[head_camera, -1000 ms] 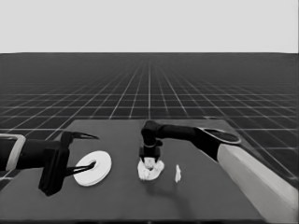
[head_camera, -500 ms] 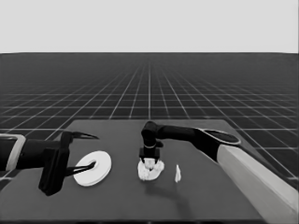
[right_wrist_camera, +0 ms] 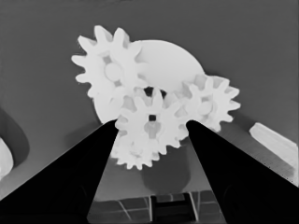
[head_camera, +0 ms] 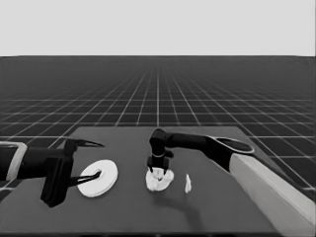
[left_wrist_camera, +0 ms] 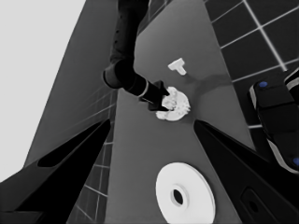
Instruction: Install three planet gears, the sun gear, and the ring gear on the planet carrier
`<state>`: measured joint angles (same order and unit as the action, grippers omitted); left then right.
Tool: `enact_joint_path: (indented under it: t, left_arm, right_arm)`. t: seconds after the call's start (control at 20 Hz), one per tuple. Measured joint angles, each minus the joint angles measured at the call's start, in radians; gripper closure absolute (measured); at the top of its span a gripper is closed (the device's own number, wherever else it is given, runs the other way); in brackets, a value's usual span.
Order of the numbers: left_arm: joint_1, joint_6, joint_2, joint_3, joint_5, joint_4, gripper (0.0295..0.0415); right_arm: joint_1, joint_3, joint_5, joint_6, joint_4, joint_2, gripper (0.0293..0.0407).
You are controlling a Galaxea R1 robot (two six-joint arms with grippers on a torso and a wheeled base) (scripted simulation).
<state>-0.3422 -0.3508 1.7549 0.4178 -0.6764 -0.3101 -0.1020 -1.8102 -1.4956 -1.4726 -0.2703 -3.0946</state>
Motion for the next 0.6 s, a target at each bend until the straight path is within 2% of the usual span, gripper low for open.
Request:
enact_joint_path:
  t: [0.6]
  left_arm:
    - [0.0, 0.0, 0.0, 0.0, 0.0, 0.0, 0.0326]
  right_arm:
    - [-0.002, -0.001, 0.0, -0.126, 0.0, 0.001, 0.0391]
